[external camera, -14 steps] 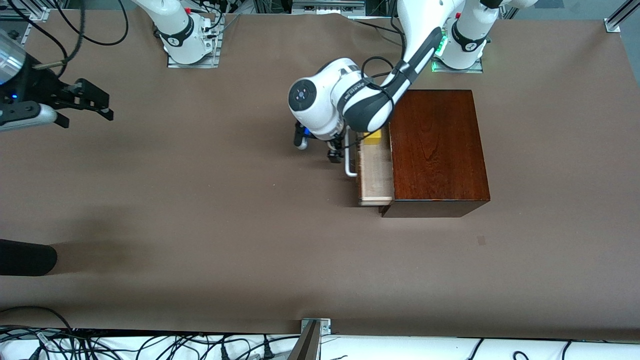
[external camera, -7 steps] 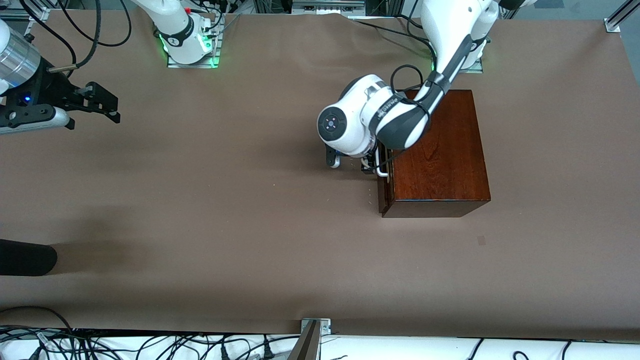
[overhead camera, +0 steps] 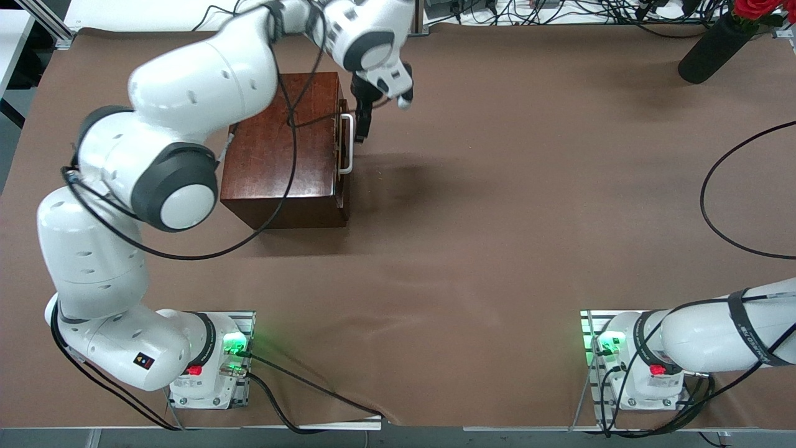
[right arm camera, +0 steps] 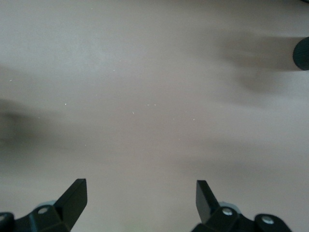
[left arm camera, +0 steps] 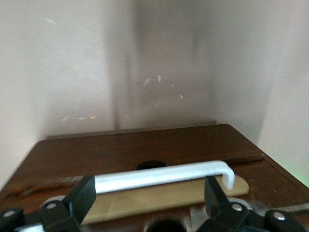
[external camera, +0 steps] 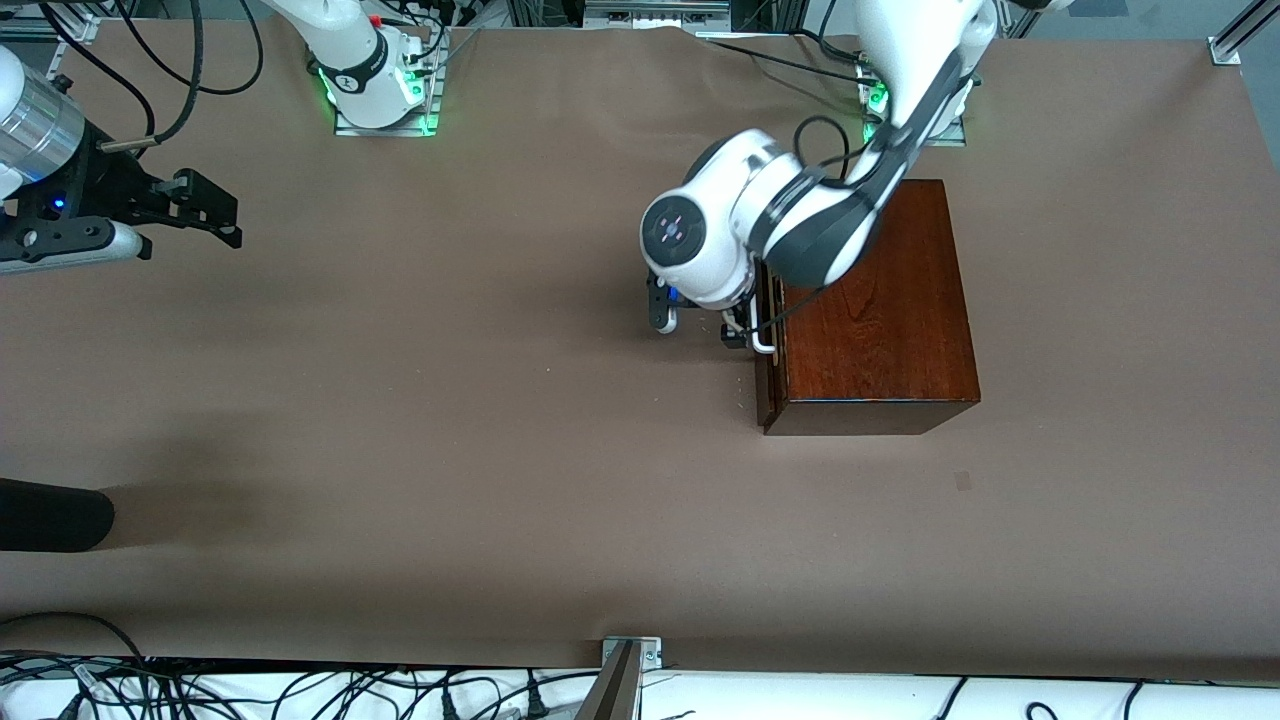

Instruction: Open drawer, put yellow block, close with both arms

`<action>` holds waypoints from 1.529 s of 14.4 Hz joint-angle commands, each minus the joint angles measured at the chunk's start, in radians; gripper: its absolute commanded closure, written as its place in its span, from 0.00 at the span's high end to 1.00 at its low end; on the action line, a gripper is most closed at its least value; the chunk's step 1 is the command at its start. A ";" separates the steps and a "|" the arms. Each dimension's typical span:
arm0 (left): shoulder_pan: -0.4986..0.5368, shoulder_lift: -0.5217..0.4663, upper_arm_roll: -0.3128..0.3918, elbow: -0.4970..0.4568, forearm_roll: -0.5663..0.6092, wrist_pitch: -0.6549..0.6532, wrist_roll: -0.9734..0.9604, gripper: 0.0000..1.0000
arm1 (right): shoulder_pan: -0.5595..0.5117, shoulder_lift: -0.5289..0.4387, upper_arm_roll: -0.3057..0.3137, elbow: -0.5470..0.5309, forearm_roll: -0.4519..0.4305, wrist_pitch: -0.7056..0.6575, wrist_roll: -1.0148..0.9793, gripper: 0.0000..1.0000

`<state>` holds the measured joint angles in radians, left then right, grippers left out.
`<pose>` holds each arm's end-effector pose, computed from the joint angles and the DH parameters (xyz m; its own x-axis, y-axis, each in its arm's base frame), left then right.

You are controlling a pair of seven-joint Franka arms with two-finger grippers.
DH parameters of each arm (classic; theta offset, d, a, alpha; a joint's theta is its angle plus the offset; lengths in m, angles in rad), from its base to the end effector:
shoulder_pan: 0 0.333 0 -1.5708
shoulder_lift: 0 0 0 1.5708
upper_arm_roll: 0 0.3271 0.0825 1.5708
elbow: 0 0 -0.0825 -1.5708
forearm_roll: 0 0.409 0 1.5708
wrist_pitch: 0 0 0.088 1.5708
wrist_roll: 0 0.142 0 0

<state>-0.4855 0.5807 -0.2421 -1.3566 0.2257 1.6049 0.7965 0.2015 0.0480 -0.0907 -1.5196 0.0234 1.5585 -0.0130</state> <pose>0.5589 -0.4191 0.3373 -0.0039 -0.9616 -0.2744 -0.9851 -0.0434 0.1661 0.5893 0.0702 0.5969 0.9923 0.1238 -0.0087 0.1236 -0.9921 -0.0192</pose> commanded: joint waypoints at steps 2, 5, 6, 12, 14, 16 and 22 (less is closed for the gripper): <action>0.113 -0.148 -0.003 0.010 -0.046 -0.020 0.156 1.00 | -0.001 -0.011 -0.012 -0.002 -0.005 -0.014 0.011 1.00; 0.166 -0.206 0.010 0.097 -0.040 -0.164 0.161 1.00 | 0.001 -0.010 -0.009 -0.004 -0.007 -0.015 0.011 1.00; 0.207 -0.211 0.012 0.134 -0.042 -0.201 0.155 1.00 | -0.001 -0.010 -0.014 -0.007 -0.007 -0.015 0.004 1.00; 0.303 -0.361 0.187 0.014 -0.130 -0.189 -0.090 1.00 | -0.001 -0.002 -0.032 -0.004 -0.014 0.003 -0.001 1.00; 0.363 -0.480 0.193 -0.128 -0.184 -0.122 -0.250 1.00 | -0.004 0.000 -0.034 -0.004 -0.014 0.012 -0.004 1.00; 0.404 -0.585 0.195 -0.260 -0.232 -0.036 -0.359 1.00 | -0.004 0.000 -0.034 -0.002 -0.016 0.012 -0.004 1.00; 0.466 -0.650 0.201 -0.391 -0.192 0.047 -0.388 1.00 | -0.004 0.006 -0.035 -0.001 -0.013 0.014 -0.004 1.00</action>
<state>-0.0287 -0.0328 -0.0388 -1.6792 0.0229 1.5977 0.4278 0.1990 0.0562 -0.1250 -1.5197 0.0209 1.5654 -0.0133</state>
